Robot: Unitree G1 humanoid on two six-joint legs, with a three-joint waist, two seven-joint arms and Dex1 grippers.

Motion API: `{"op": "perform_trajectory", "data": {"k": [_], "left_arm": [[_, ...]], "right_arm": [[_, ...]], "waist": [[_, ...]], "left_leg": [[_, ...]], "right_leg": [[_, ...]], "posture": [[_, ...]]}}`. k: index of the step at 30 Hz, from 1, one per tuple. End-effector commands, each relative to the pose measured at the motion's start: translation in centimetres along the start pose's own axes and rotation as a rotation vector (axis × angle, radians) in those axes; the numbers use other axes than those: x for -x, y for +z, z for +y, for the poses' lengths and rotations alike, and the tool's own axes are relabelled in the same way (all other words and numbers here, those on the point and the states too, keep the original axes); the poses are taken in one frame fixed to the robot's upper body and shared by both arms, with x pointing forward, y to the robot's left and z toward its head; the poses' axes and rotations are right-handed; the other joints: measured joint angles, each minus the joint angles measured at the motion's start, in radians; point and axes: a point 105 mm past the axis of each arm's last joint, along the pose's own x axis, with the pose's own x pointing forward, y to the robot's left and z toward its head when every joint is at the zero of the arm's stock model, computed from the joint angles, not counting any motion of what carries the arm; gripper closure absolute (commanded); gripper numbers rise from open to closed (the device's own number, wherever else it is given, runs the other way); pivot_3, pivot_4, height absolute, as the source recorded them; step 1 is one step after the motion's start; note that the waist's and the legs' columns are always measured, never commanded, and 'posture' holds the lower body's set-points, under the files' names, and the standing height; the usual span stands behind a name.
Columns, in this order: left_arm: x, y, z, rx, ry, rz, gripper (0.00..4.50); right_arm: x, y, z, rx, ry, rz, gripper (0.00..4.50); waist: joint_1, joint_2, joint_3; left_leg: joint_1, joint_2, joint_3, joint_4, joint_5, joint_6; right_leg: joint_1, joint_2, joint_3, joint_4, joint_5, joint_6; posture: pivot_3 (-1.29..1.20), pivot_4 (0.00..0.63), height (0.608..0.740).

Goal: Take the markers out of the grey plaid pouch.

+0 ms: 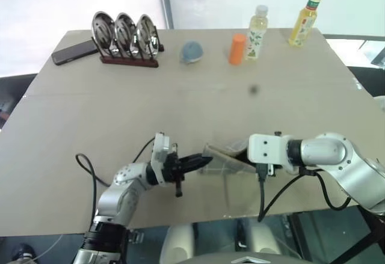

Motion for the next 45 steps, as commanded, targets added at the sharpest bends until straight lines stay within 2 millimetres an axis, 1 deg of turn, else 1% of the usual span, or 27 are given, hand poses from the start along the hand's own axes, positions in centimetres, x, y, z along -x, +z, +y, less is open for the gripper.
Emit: {"op": "perform_trajectory", "data": {"k": [1, 2, 3, 7, 12, 16, 19, 20, 26, 31, 33, 36, 38, 41, 43, 44, 45], "left_arm": [[0.1, 0.5, -0.3, -0.018, 0.001, -0.01, 4.5], [0.1, 0.6, -0.3, -0.016, 0.003, -0.011, 4.5], [0.2, 0.6, -0.3, -0.013, 0.005, -0.012, 4.5], [0.3, 0.5, -0.3, -0.009, 0.01, -0.013, 4.5], [0.3, 0.5, -0.3, 0.001, 0.011, -0.019, 4.5], [0.1, 0.6, -0.5, 0.01, -0.003, -0.022, 4.5], [-0.1, 0.8, -0.6, 0.011, -0.015, -0.03, 4.5], [-0.2, 0.8, -0.6, 0.01, -0.018, -0.032, 4.5], [-0.4, 0.9, -0.8, 0.011, -0.033, -0.046, 4.5], [-0.5, 1.0, -1.7, 0.018, -0.056, -0.052, 4.5], [-0.5, 0.8, -2.1, 0.026, -0.067, -0.052, 4.5], [-0.6, 0.8, -2.7, 0.034, -0.079, -0.058, 4.5], [-0.7, 0.8, -3.0, 0.037, -0.084, -0.06, 4.5], [-0.7, 0.9, -3.3, 0.038, -0.089, -0.061, 4.5], [-0.7, 0.9, -3.5, 0.036, -0.093, -0.063, 4.5], [-0.7, 1.0, -3.6, 0.033, -0.093, -0.065, 4.5], [-0.7, 1.0, -3.7, 0.031, -0.092, -0.067, 4.5]], "right_arm": [[0.3, 0.5, 0.2, 0.045, -0.002, 0.0, 0.9], [0.3, 0.3, 0.1, 0.057, -0.012, 0.01, 0.59], [0.3, 0.1, 0.4, 0.065, 0.0, 0.024, 0.09], [0.4, -0.4, 0.8, 0.082, 0.013, 0.045, 0.09], [-0.4, -1.2, 0.0, 0.068, -0.042, 0.073, 0.09], [-1.2, -1.0, -0.3, 0.066, -0.046, 0.058, 0.09], [-2.0, -1.4, -0.4, 0.051, -0.038, 0.06, 0.95], [-2.2, -1.4, -0.5, 0.044, -0.038, 0.055, 1.31], [-3.5, -2.0, -0.9, 0.001, -0.052, 0.044, 1.31], [-4.3, -3.0, -2.0, 0.035, -0.131, 0.094, 1.31], [-4.7, -3.6, -2.2, 0.062, -0.146, 0.125, 1.31], [-5.8, -4.8, -1.8, 0.092, -0.129, 0.169, 1.31], [-6.4, -5.2, -1.5, 0.094, -0.113, 0.175, 1.31], [-7.3, -5.4, -1.4, 0.082, -0.104, 0.168, 1.31], [-8.1, -5.3, -1.4, 0.039, -0.086, 0.146, 1.31], [-8.3, -5.2, -1.4, 0.017, -0.08, 0.133, 1.84], [-8.3, -5.2, -1.4, 0.004, -0.082, 0.124, 2.04]], "waist": [[0.0, 0.0, 0.0], [0.0, 0.0, 0.0], [0.0, 0.0, 0.0], [0.0, 0.0, 0.0], [0.0, 0.0, 0.0], [-0.001, 0.0, 0.0], [0.0, 0.0, 0.0], [0.0, 0.0, 0.0], [0.001, 0.0, 0.0], [0.0, 0.0, 0.0], [-0.001, 0.0, 0.0], [-0.002, 0.0, 0.0], [-0.004, -0.001, -0.002], [-0.016, -0.005, -0.005], [-0.028, -0.007, -0.007], [-0.031, -0.007, -0.008], [-0.031, -0.007, -0.008]], "left_leg": [[0.0, 0.0, 0.0, 0.0, 0.0, 0.0], [0.0, 0.0, 0.0, 0.0, 0.0, 0.0], [0.0, 0.0, 0.0, 0.0, 0.0, 0.0], [0.0, 0.0, 0.0, 0.0, 0.0, 0.0], [0.0, 0.0, 0.0, 0.0, 0.0, 0.0], [0.0, 0.0, 0.0, 0.0, 0.0, 0.0], [0.0, 0.0, 0.0, 0.0, 0.0, 0.0], [0.0, 0.0, 0.0, 0.0, 0.0, 0.0], [0.0, 0.0, 0.0, 0.0, 0.0, 0.0], [0.0, 0.0, 0.001, 0.0, 0.0, 0.0], [0.0, 0.0, 0.001, 0.0, 0.0, 0.0], [0.0, 0.0, 0.001, 0.0, 0.0, 0.0], [0.002, 0.0, 0.001, 0.0, 0.0, 0.0], [0.005, 0.001, 0.0, 0.0, 0.0, 0.0], [0.006, 0.001, 0.0, 0.0, 0.0, 0.0], [0.007, 0.001, -0.001, 0.0, 0.0, 0.0], [0.009, 0.001, -0.003, -0.001, -0.001, -0.001]], "right_leg": [[0.0, 0.0, 0.0, 0.0, 0.0, 0.0], [0.0, 0.0, 0.0, 0.0, 0.0, 0.0], [0.0, 0.0, 0.0, 0.0, 0.0, 0.0], [0.0, 0.0, 0.0, 0.0, 0.0, 0.0], [0.0, 0.0, 0.0, 0.0, -0.002, 0.003], [0.0, 0.0, 0.0, 0.0, -0.001, 0.002], [0.0, 0.0, 0.0, 0.0, 0.0, 0.0], [0.0, 0.0, 0.0, 0.0, 0.0, 0.0], [0.0, 0.0, 0.0, 0.0, 0.0, 0.0], [0.0, 0.0, 0.0, 0.0, 0.0, 0.0], [0.0, 0.0, 0.0, 0.0, 0.0, 0.0], [0.0, 0.0, 0.0, 0.0, 0.0, 0.0], [0.001, 0.0, 0.0, 0.0, -0.001, 0.002], [0.002, 0.0, 0.0, 0.002, -0.002, 0.003], [0.002, 0.0, 0.0, 0.003, -0.001, 0.002], [0.002, 0.0, 0.0, 0.003, 0.0, 0.001], [0.002, 0.0, 0.0, 0.003, 0.0, 0.001]], "posture": [[0.0, 0.15, 0.74], [0.0, 0.15, 0.74], [0.0, 0.15, 0.74], [0.0, 0.15, 0.74], [0.0, 0.15, 0.74], [0.0, 0.15, 0.74], [0.0, 0.15, 0.74], [0.0, 0.15, 0.74], [0.0, 0.15, 0.74], [0.0, 0.15, 0.74], [0.0, 0.15, 0.74], [0.0, 0.15, 0.74], [0.0, 0.15, 0.74], [0.0, 0.15, 0.74], [0.0, 0.15, 0.74], [0.0, 0.15, 0.74], [0.0, 0.15, 0.74]]}}
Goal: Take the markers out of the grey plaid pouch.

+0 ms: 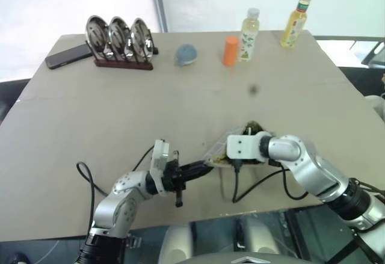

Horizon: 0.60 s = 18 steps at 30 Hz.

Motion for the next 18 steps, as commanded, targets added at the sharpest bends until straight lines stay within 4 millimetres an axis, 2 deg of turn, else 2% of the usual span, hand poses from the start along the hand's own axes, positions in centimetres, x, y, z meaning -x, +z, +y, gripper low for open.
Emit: {"op": "perform_trajectory", "data": {"k": [1, 2, 3, 6, 12, 18], "left_arm": [[-0.8, 1.3, -1.5, -0.042, -0.073, -0.043, 4.5], [-0.7, 1.3, -1.5, -0.044, -0.067, -0.045, 4.5], [-0.7, 1.3, -1.3, -0.046, -0.057, -0.046, 4.5], [-0.6, 1.3, -0.5, -0.055, -0.019, -0.046, 4.5], [-0.4, 1.3, 2.5, -0.09, 0.077, -0.042, 4.5], [-0.1, 1.4, 5.1, -0.145, 0.129, -0.023, 4.5]], "right_arm": [[-0.9, -3.3, 1.2, -0.105, 0.047, 0.105, 2.64], [-0.6, -3.3, 1.0, -0.114, 0.04, 0.098, 2.87], [-0.1, -3.2, 0.7, -0.123, 0.027, 0.091, 3.38], [1.7, -2.3, 0.0, -0.141, -0.001, 0.028, 3.48], [6.4, 1.2, -1.0, -0.24, -0.03, -0.155, 3.49], [10.1, 2.6, -1.9, -0.329, -0.064, -0.227, 3.49]], "waist": [[0.0, 0.0, 0.0], [0.001, -0.001, 0.0], [0.001, -0.001, -0.001], [0.008, 0.0, -0.002], [0.031, 0.003, 0.002], [0.034, 0.005, 0.005]], "left_leg": [[0.001, 0.0, -0.001, 0.0, -0.001, -0.002], [0.001, 0.0, -0.002, 0.0, -0.001, -0.002], [0.001, 0.0, -0.002, 0.0, -0.001, -0.002], [0.0, 0.0, -0.002, -0.002, -0.001, -0.002], [-0.006, -0.002, 0.0, -0.002, -0.001, -0.002], [-0.006, -0.002, -0.001, -0.003, -0.001, -0.002]], "right_leg": [[0.0, 0.0, -0.001, 0.0, 0.0, 0.0], [0.0, 0.0, -0.001, 0.0, 0.0, -0.001], [0.0, 0.0, -0.002, 0.001, 0.001, -0.001], [-0.001, 0.0, -0.002, 0.001, 0.001, -0.002], [-0.002, -0.002, -0.002, -0.005, 0.003, -0.005], [-0.002, -0.001, -0.003, -0.007, 0.003, -0.005]], "posture": [[0.0, 0.15, 0.74], [0.0, 0.15, 0.74], [0.0, 0.15, 0.74], [0.0, 0.15, 0.74], [0.0, 0.15, 0.74], [0.0, 0.15, 0.74]]}}
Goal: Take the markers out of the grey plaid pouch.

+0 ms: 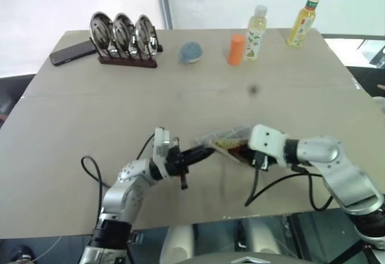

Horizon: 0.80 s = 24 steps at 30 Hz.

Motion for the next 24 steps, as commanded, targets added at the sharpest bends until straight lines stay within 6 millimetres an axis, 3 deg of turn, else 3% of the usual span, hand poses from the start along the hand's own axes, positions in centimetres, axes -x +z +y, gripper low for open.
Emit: {"op": "perform_trajectory", "data": {"k": [1, 3, 10, 17, 21, 24], "left_arm": [[0.1, -0.8, 1.5, -0.012, 0.061, 0.05, 4.5], [-1.6, -0.2, 2.2, -0.047, 0.059, 0.052, 4.5], [-1.8, 0.0, 4.0, -0.166, 0.109, 0.055, 4.5], [-1.8, 0.4, 4.5, -0.269, 0.129, 0.074, 4.5], [-2.8, 1.7, 4.0, -0.329, 0.112, 0.025, 4.5], [-4.1, 3.2, 3.5, -0.362, 0.096, -0.03, 4.5]], "right_arm": [[2.5, 2.5, -0.8, 0.023, -0.067, -0.086, 3.49], [3.0, 2.8, -0.5, -0.029, -0.055, -0.114, 3.49], [4.3, 3.6, -0.3, -0.184, -0.036, -0.218, 3.49], [7.3, 7.1, -3.7, -0.36, -0.114, -0.558, 3.49], [6.8, 9.1, -4.7, -0.496, -0.105, -0.728, 3.49], [4.9, 10.6, -4.9, -0.608, -0.088, -0.809, 3.49]], "waist": [[0.0, 0.0, 0.0], [0.001, 0.0, 0.001], [0.0, -0.001, 0.002], [-0.002, 0.0, 0.003], [-0.003, 0.0, 0.003], [-0.003, 0.001, 0.004]], "left_leg": [[0.0, 0.0, 0.0, 0.0, 0.0, 0.0], [0.0, 0.0, 0.0, 0.0, 0.0, 0.0], [0.0, 0.0, 0.0, -0.001, 0.0, 0.0], [0.0, 0.0, 0.0, 0.0, 0.0, 0.0], [0.0, 0.0, -0.001, -0.002, 0.0, 0.0], [0.0, 0.001, -0.001, -0.002, 0.0, 0.0]], "right_leg": [[0.0, 0.0, 0.0, 0.0, 0.0, 0.0], [0.0, 0.0, 0.0, 0.0, 0.0, 0.0], [0.0, 0.001, 0.0, -0.001, 0.0, 0.0], [0.001, 0.001, 0.0, 0.0, 0.0, 0.0], [0.0, 0.002, 0.0, 0.0, 0.0, 0.0], [0.0, 0.002, 0.001, 0.001, 0.001, 0.0]], "posture": [[0.0, 0.15, 0.74], [0.0, 0.15, 0.74], [0.0, 0.15, 0.74], [0.0, 0.15, 0.74], [0.0, 0.15, 0.74], [0.0, 0.15, 0.74]]}}
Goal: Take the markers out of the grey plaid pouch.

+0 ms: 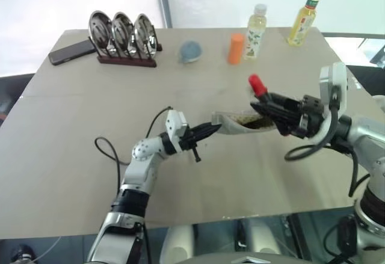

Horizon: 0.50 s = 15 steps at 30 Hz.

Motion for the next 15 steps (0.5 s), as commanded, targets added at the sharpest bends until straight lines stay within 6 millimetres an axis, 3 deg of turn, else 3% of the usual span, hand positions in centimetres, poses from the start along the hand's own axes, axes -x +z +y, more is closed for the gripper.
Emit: {"op": "perform_trajectory", "data": {"k": [1, 5, 10, 13, 15], "left_arm": [[-1.3, 2.9, 0.2, -0.072, 0.005, -0.083, 4.5], [-2.0, 4.2, 1.0, -0.084, 0.032, -0.099, 4.5], [-2.0, 4.6, 2.1, -0.088, 0.093, -0.084, 4.5], [-1.5, 4.4, 2.9, -0.116, 0.141, -0.057, 4.5], [-1.1, 4.5, 3.7, -0.137, 0.184, -0.047, 4.5]], "right_arm": [[-2.1, 0.6, 0.9, -0.063, -0.006, -0.082, 3.49], [-3.2, 2.7, 1.3, -0.231, 0.02, -0.272, 3.49], [-1.8, 6.6, -0.6, -0.411, -0.022, -0.477, 3.49], [0.0, 7.3, -3.0, -0.303, -0.201, -0.451, 3.49], [1.2, 6.2, -5.2, -0.149, -0.373, -0.296, 3.49]], "waist": [[0.001, 0.0, 0.0], [0.002, 0.001, 0.0], [0.001, 0.001, 0.0], [0.003, 0.001, 0.001], [0.003, 0.001, 0.001]], "left_leg": [[0.0, 0.0, 0.0, 0.0, 0.0, 0.0], [-0.001, 0.0, -0.001, 0.0, 0.0, 0.0], [-0.001, 0.0, 0.0, 0.001, 0.0, 0.0], [-0.001, 0.0, 0.0, 0.0, 0.0, 0.0], [-0.001, -0.001, 0.0, 0.0, 0.0, 0.0]], "right_leg": [[0.0, 0.0, 0.0, 0.0, 0.0, 0.0], [0.0, 0.0, 0.0, 0.0, 0.002, 0.003], [0.001, 0.0, 0.001, 0.0, 0.002, 0.004], [0.0, 0.0, 0.001, 0.0, 0.002, 0.004], [0.0, 0.0, 0.001, -0.001, 0.002, 0.004]], "posture": [[0.0, 0.15, 0.74], [0.0, 0.15, 0.74], [0.0, 0.15, 0.74], [0.0, 0.15, 0.74], [0.0, 0.15, 0.74]]}}
